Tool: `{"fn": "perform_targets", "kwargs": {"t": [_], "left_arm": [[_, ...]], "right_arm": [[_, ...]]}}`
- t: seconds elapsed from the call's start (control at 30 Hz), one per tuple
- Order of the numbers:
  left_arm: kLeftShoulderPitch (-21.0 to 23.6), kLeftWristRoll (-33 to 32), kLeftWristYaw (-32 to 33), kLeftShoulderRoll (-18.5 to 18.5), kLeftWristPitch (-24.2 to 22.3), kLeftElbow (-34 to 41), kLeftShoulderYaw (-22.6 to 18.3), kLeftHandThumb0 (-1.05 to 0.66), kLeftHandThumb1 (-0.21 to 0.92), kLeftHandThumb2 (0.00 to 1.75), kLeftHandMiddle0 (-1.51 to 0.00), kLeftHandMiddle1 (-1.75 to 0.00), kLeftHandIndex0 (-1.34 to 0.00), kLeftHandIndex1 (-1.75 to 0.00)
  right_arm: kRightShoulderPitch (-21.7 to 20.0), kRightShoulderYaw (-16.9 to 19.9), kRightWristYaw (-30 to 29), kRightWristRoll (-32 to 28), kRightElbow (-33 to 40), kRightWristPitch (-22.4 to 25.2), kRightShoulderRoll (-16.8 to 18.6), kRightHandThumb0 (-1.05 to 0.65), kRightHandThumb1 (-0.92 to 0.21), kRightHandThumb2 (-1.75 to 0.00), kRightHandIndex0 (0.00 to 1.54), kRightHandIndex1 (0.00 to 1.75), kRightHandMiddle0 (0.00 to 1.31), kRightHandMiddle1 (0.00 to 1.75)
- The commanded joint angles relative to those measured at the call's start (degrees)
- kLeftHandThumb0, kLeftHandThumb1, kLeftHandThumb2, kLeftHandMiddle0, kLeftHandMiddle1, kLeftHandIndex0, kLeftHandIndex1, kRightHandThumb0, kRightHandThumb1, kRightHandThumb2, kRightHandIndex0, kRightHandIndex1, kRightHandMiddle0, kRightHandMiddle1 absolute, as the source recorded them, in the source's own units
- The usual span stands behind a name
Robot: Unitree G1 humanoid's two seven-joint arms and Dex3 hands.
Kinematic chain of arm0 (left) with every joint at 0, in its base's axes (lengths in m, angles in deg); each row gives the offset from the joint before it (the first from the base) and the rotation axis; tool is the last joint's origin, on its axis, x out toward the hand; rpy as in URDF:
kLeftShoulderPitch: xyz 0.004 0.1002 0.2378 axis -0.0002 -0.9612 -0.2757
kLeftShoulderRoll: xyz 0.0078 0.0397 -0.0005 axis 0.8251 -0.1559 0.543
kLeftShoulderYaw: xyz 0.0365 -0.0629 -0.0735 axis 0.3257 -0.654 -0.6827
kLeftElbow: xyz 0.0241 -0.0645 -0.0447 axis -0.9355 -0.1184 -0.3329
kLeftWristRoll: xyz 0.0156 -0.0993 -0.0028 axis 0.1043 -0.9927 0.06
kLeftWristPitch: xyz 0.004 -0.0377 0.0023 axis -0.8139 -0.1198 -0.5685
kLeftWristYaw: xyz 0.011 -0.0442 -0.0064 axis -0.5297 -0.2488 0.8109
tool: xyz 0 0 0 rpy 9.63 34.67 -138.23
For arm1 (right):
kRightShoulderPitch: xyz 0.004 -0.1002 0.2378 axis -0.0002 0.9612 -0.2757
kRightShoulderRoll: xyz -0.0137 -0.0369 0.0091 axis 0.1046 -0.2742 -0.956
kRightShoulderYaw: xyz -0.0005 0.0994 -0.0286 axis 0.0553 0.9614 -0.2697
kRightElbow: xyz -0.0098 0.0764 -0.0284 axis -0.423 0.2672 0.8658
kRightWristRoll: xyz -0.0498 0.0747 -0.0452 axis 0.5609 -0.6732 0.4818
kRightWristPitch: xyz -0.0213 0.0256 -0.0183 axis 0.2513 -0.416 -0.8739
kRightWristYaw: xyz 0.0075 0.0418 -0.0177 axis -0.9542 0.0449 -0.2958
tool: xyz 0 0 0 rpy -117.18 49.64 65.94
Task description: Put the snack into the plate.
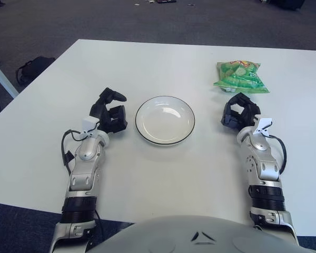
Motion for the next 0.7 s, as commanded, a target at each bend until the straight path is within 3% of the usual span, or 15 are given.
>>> {"fn": "perform_targets", "kwargs": {"t": [0.0, 0.33, 0.67], "left_arm": [[-4.5, 0.3, 0.4, -2.8, 0.5, -3.3, 0.9, -0.43, 0.48, 1.11, -1.16, -1.75, -0.48, -1.75], [-4.5, 0.4, 0.5, -2.8, -0.3, -3.0, 0.8, -0.43, 0.48, 1.12, -1.15, -1.75, -0.49, -1.75], [-4.5, 0.8, 0.4, -2.8, 0.6, -3.4, 0.7, -0.43, 0.48, 1.12, -1.18, -1.75, -0.49, -1.75]], "right_arm": [[4.4, -0.2, -0.3, 1.1, -2.1, -2.2, 1.4, -0.5, -0.26, -1.39, 1.28, 1.75, 0.66, 1.75], [4.9, -1.4, -0.2, 5.2, -5.7, -11.8, 0.8, -0.51, -0.24, -1.4, 1.29, 1.75, 0.67, 1.75], [4.8, -1.2, 4.3, 3.6, -11.3, -24.2, 0.6, -0.53, -0.21, -1.45, 1.31, 1.75, 0.71, 1.75]]}}
